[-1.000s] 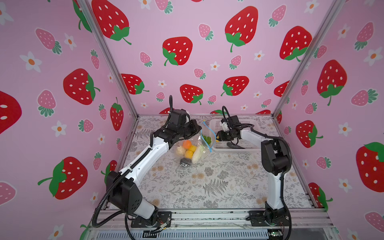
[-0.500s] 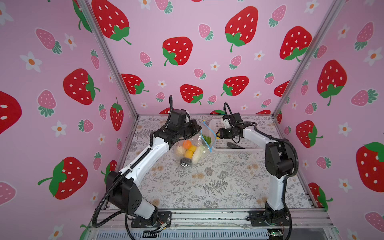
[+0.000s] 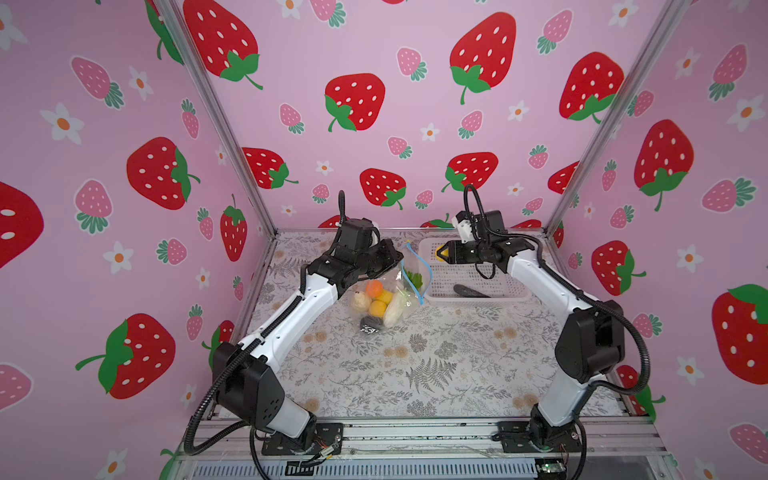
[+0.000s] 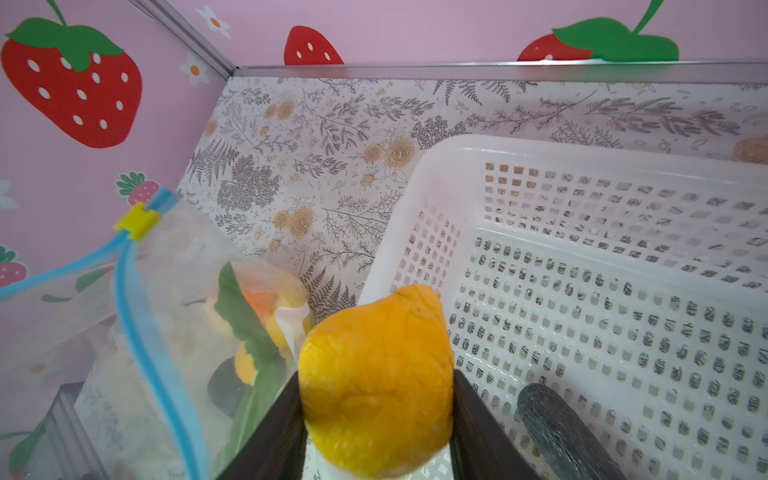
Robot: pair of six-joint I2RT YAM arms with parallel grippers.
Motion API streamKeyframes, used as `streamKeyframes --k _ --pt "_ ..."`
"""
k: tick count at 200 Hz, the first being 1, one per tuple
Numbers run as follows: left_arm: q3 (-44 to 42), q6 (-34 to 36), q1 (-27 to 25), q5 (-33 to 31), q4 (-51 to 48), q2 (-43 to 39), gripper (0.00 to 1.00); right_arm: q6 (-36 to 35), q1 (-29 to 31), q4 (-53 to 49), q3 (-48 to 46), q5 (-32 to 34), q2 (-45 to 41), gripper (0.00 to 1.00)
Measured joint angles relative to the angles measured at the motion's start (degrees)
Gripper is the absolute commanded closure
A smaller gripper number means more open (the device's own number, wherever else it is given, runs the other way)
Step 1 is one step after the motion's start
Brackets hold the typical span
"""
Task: Place the food in the zip-top bag and seal the zipper
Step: 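Lift the lemon and carry it with the right gripper to the bag mouth, then lower the lemon into the bag and open the right gripper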
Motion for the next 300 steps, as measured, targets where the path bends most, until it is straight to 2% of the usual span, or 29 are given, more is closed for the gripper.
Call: streamKeyframes --k 50,120,300 --pt "0.00 -0.02 0.00 0.00 0.00 0.00 1.00 -0.02 1.73 -1.18 0.22 -1.64 -4.94 0.51" --pt "0.00 -0.02 -0.17 -0.07 0.00 0.00 1.00 -1.79 7.82 -2.91 2.45 -2.51 -4.81 0.51" --pt "0.04 0.00 -0.33 -0.07 -0.02 0.66 1.00 -6.56 11.17 -6.91 5.33 1.60 -2.05 0.51"
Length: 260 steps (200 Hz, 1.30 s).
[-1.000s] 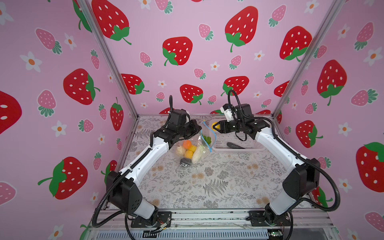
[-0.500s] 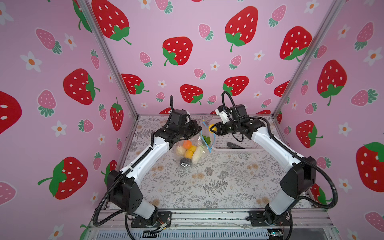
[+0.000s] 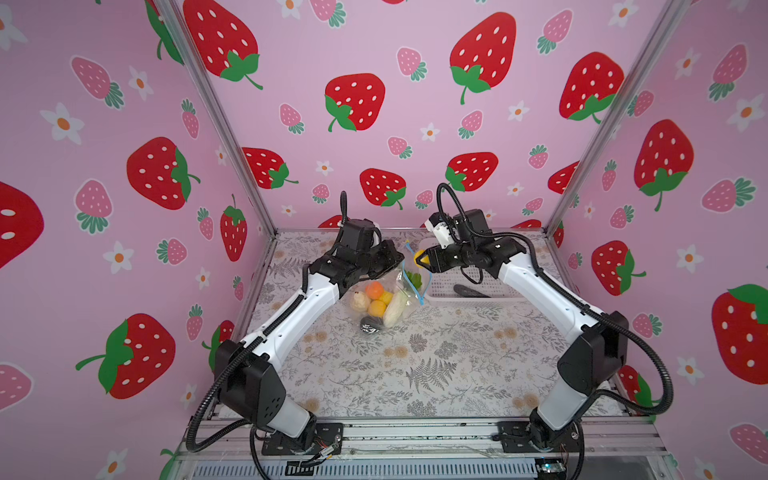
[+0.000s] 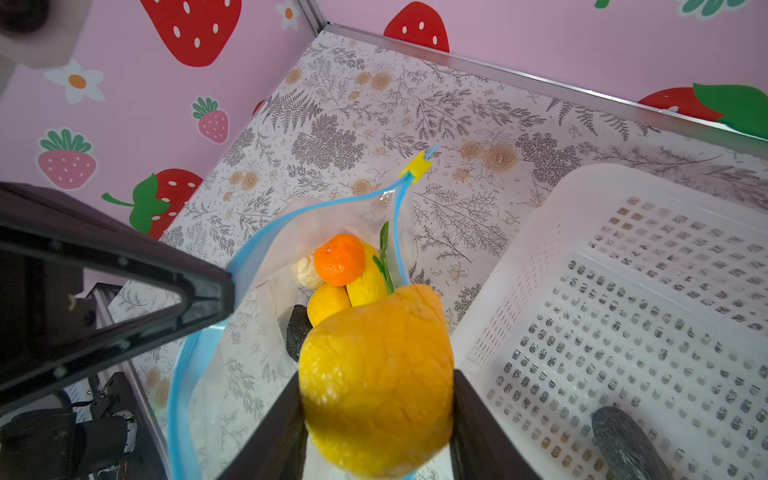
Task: Place the food in the zip-top bag and seal the zipper
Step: 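Lower the lemon into the bag and open the right gripper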
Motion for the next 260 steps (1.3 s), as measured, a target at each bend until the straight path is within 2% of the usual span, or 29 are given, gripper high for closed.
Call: streamKeyframes --k 82,197,202,260 --pt "0.00 0.00 0.00 0.00 0.02 0.00 1.00 -1.33 1.68 -0.09 0.00 -0.17 0.61 0.49" --pt "0.00 0.00 0.00 0.00 0.02 0.00 1.00 -2.75 1.68 -2.43 0.00 2.80 3.43 0.49" --pt "0.00 0.00 0.00 0.00 0.00 0.00 1.00 -2.84 1.68 -2.47 0.00 2.89 3.43 0.45" --pt "0.00 0.00 0.00 0.00 0.02 0.00 1.00 -3.82 1.68 -2.82 0.00 4.48 3.43 0.39"
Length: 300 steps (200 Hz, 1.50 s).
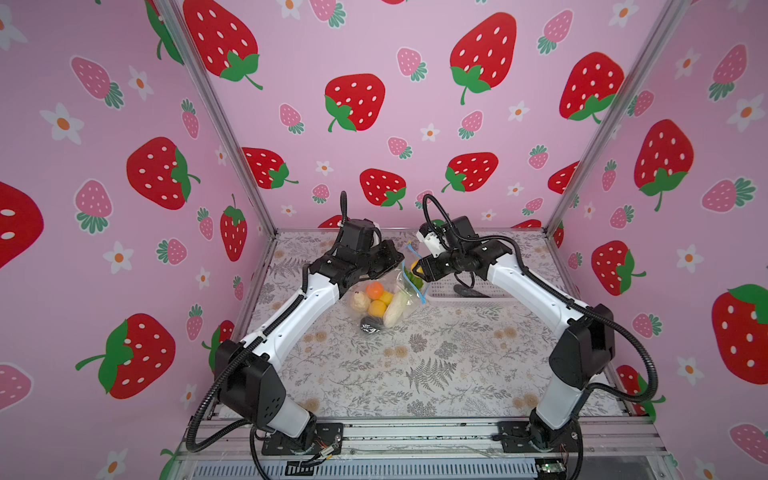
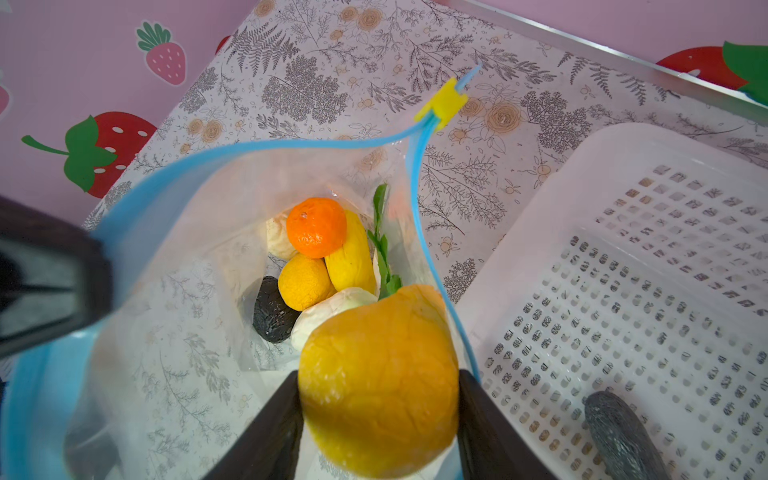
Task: Place the food in the zip-top bag and seal the zipper
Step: 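Lower the lemon into the bag and open the right gripper, then move the right gripper back over the basket to the grey eggplant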
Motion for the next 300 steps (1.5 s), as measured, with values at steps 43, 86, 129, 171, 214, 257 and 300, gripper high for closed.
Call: streamKeyframes --k 43,86,129,171,214,257,300 --pt "0.00 0.00 0.00 0.00 0.00 0.00 1.00 -0.15 0.00 -0.04 0.00 0.57 0.00 0.32" --pt "0.00 0.00 0.00 0.00 0.00 0.00 1.00 -0.17 0.00 -0.04 0.00 0.76 0.00 0.31" --pt "0.00 0.00 0.00 -0.02 0.00 0.00 1.00 -0.17 0.00 -0.04 0.00 0.83 0.00 0.31" --pt "0.00 0.00 0.00 0.00 0.00 0.00 1.00 -0.15 0.00 -0.04 0.00 0.83 0.00 0.31" --pt "0.00 0.00 0.00 -0.02 -0.02 0.00 1.00 -0.09 0.00 -0.22 1.11 0.87 -0.22 0.31" --pt "0.00 0.00 0.00 -0.04 -0.02 0.00 1.00 0.28 -0.83 0.07 1.86 2.84 -3.98 0.31" --pt "0.00 0.00 0.00 -0.02 -0.11 -0.02 1.00 -3.56 -5.09 -2.25 3.93 5.66 -4.50 0.30"
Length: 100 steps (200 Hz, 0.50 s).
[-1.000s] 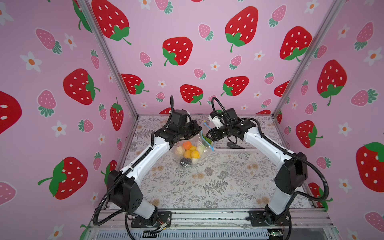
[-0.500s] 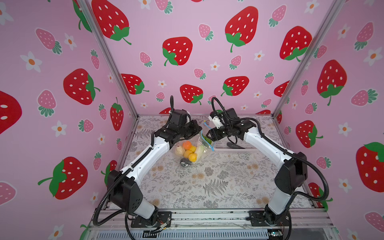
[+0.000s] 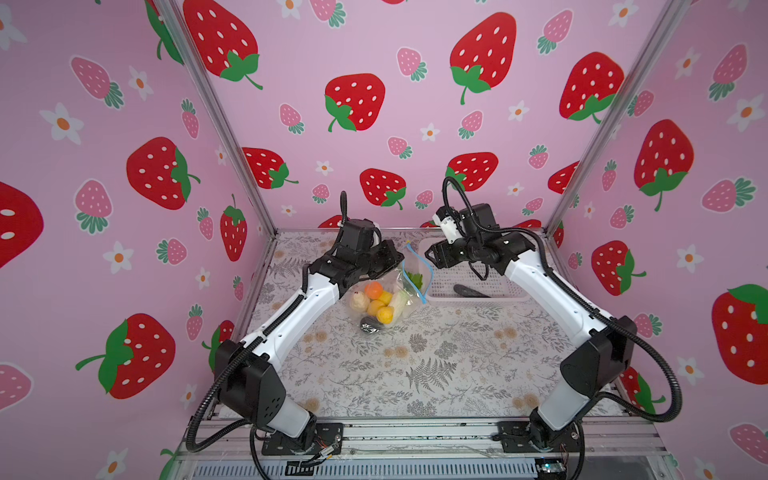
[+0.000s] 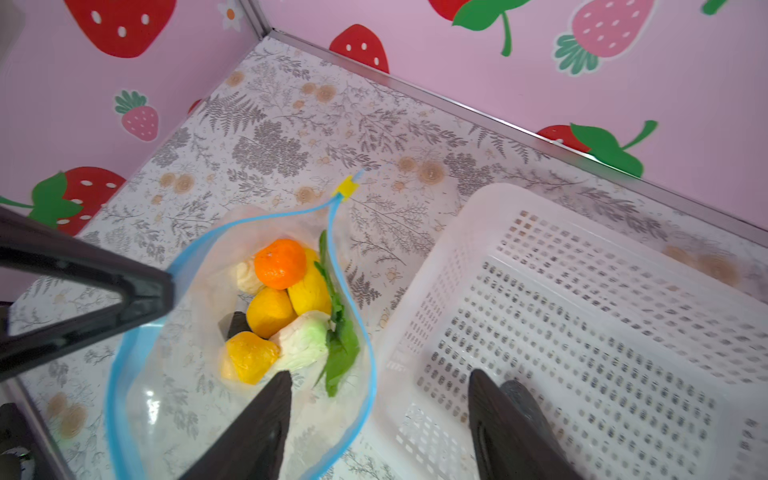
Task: Place the food in the zip-top bag and seal the zipper
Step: 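Move the right gripper back over the basket to the grey eggplant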
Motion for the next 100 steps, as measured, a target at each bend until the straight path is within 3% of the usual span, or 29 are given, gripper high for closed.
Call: streamKeyframes --k 41,71,100 --pt "1.97 0.28 -0.17 0.15 -2.60 0.24 1.00 -11.34 -2.95 -2.14 1.51 3.50 1.84 0.29" --pt "4.35 0.57 -0.33 0.24 -3.93 0.94 1.00 -23.23 -3.08 -6.88 3.50 3.32 8.31 0.30" --pt "4.90 0.72 -0.37 0.63 -4.68 1.05 1.00 -29.18 -3.98 -12.17 3.80 3.37 15.65 0.32"
